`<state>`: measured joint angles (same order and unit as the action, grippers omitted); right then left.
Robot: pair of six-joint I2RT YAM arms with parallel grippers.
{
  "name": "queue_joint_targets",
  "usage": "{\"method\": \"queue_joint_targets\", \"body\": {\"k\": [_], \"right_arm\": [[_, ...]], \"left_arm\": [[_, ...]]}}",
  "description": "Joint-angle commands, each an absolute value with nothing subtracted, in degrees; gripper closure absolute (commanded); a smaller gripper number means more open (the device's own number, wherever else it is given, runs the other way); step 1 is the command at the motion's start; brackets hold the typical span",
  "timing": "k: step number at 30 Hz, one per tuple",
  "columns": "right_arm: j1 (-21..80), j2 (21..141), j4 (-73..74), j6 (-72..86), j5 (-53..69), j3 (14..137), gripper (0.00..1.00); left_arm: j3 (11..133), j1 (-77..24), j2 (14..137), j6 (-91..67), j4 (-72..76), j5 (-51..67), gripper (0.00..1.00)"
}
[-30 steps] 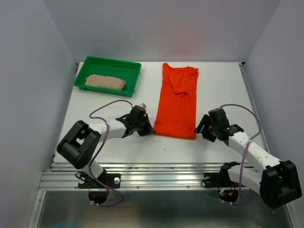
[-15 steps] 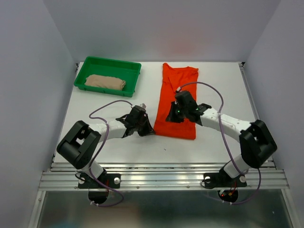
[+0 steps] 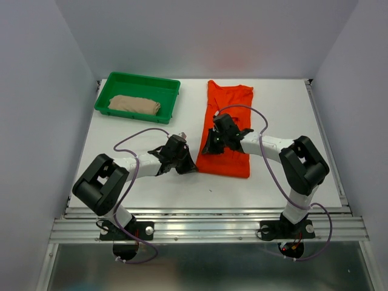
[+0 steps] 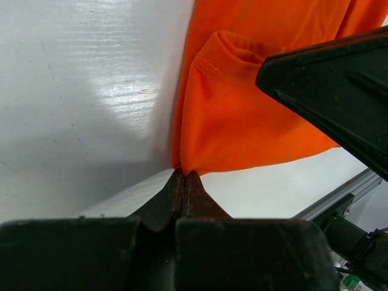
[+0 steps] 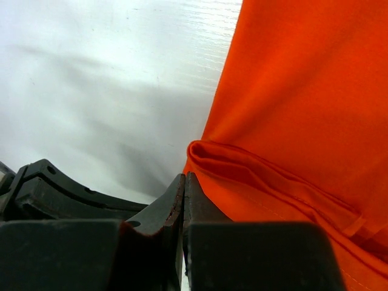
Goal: Roll the t-shirts
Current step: Roll the T-shirt to the center of the board.
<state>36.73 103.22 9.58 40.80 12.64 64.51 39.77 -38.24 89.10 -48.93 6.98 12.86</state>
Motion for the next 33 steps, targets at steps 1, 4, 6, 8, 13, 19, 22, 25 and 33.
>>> {"method": "queue_joint_targets", "body": {"k": [1, 4, 6, 8, 13, 19, 22, 25, 33], "right_arm": [[36.47, 102.83, 6.06, 41.05, 14.33, 66.97, 0.99], [37.0, 102.92, 5.89, 41.04, 14.59, 66.62, 0.99], [37.0, 103.53, 5.45, 41.31, 14.85, 66.36, 0.99], [37.53, 104.32, 5.1, 41.48, 15.2, 66.27, 0.99], [37.53, 106.43, 4.75, 42.1, 15.12, 67.23, 0.99], [37.53, 110.12, 5.36, 42.19, 11.18, 67.94, 0.99], [37.53, 111.53, 5.36, 42.36, 9.41, 67.76, 0.99], [37.53, 111.88, 5.45, 42.45, 10.02, 67.68, 0.99], [37.53, 99.53, 8.08, 41.66, 6.95, 67.5, 0.99]], "left_arm": [[40.78, -38.58, 88.95, -48.43, 6.33, 12.22, 1.0], [40.69, -38.58, 89.03, -48.43, 6.42, 12.3, 1.0], [40.61, -38.58, 89.12, -48.51, 6.42, 12.22, 1.0], [40.52, -38.58, 89.03, -48.52, 6.5, 12.22, 1.0], [40.17, -38.58, 88.95, -48.43, 6.5, 12.3, 1.0], [39.81, -38.58, 88.33, -48.6, 6.5, 12.13, 1.0], [39.81, -38.58, 88.07, -48.52, 6.5, 12.22, 1.0], [39.73, -38.67, 87.98, -48.43, 6.5, 12.3, 1.0], [39.38, -38.67, 87.19, -48.52, 6.42, 11.95, 1.0]]}}
